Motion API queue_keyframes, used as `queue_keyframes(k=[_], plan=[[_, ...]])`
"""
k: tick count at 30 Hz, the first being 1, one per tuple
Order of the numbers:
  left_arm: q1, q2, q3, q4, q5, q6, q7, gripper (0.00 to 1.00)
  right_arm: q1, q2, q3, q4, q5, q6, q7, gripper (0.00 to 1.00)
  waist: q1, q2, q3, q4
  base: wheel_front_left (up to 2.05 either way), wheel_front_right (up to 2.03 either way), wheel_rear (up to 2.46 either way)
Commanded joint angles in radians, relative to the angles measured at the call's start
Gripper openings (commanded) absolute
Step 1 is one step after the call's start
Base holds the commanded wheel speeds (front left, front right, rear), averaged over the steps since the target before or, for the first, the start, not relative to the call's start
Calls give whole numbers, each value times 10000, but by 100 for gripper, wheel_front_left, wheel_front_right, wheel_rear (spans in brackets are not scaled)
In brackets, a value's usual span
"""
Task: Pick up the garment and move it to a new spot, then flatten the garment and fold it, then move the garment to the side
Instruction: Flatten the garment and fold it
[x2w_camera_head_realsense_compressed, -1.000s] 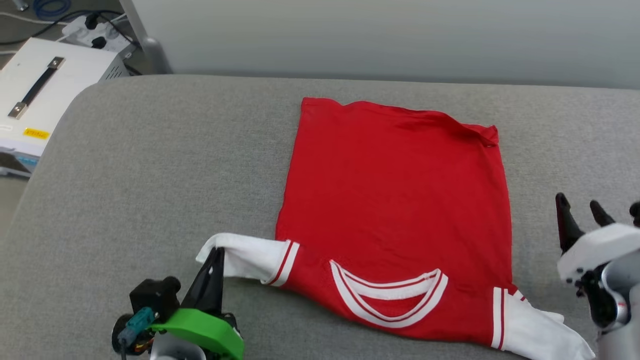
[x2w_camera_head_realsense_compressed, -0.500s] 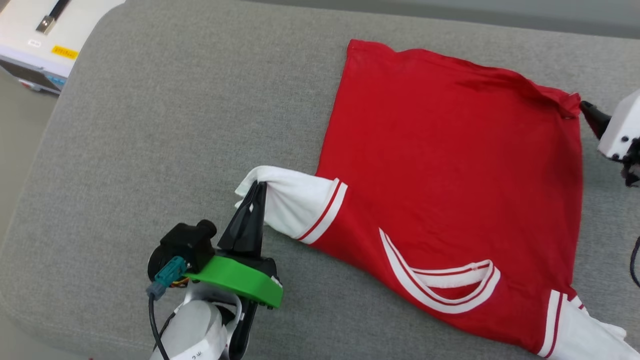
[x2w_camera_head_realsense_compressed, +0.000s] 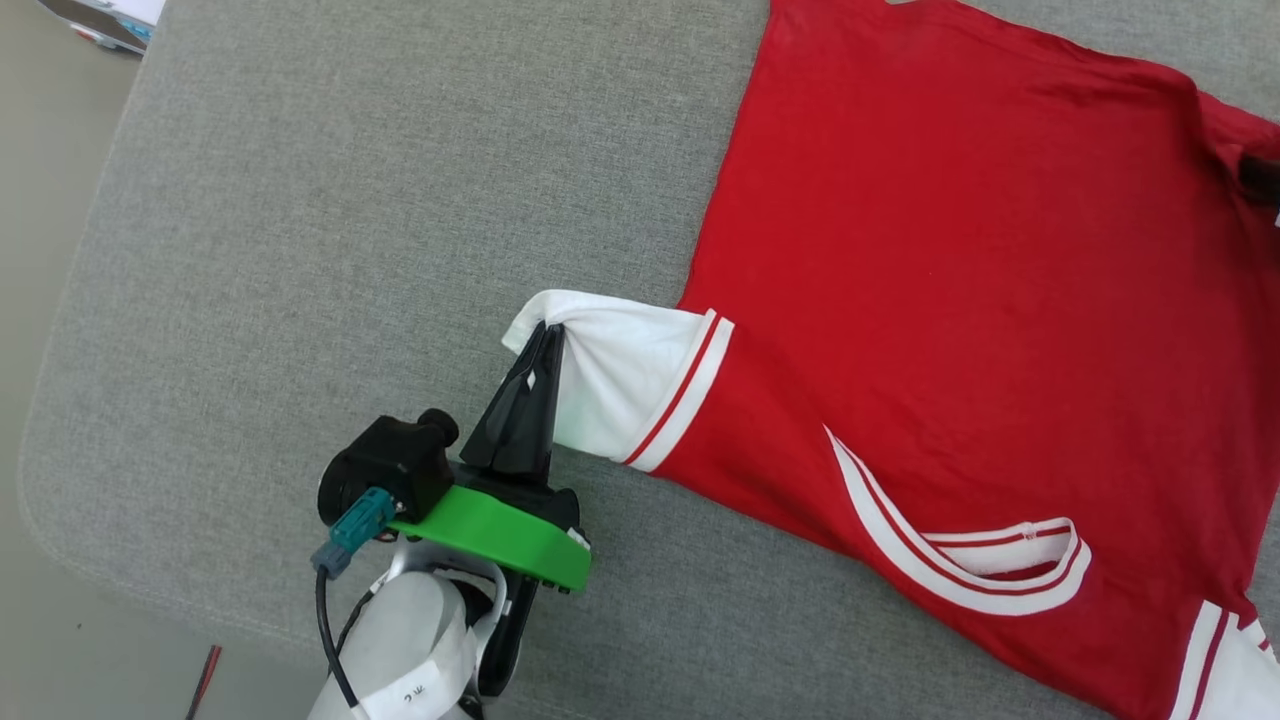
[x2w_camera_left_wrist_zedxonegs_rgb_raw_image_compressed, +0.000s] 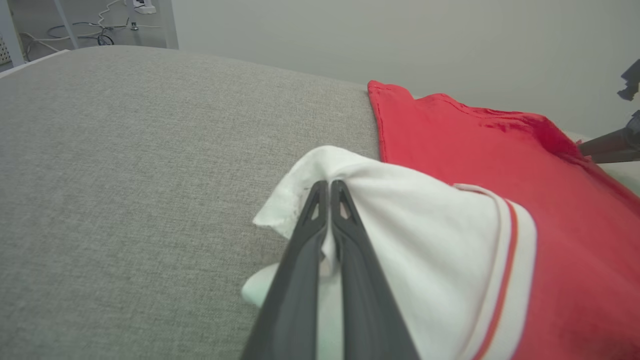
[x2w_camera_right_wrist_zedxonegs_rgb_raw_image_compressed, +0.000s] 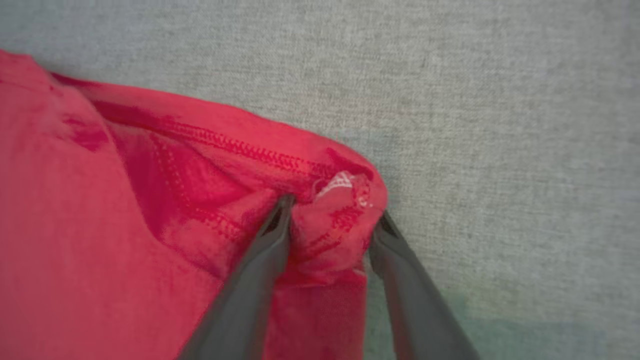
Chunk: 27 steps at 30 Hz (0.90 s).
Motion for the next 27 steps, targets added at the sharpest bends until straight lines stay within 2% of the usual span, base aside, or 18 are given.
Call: queue_keyframes(k=[1,7,15,20,27], plan=[[-182,-62,38,52,66,-94,-58,0,971,463,337,751,199,4,496,0,0,0,-33,-9,0,0,0],[-105,-40,73,348,176,-184,-58,0,814,-68,543,379,354,4,172,0,0,0,-613,-171,0,0,0],[539,207,283,765,150,-225,-58,0,1290,-1173,418,-683,598,4,-506,0,0,0,-2007,-643,0,0,0],[1101,374,549,912,95,-204,-58,0,2668,-1686,219,-1821,834,4,-550,0,0,0,-2866,-1150,0,0,0],[1783,600,644,1092,-9,-143,16,0,5876,-1648,-1033,-3961,1058,4,-475,0,0,0,-3761,-1753,0,0,0]])
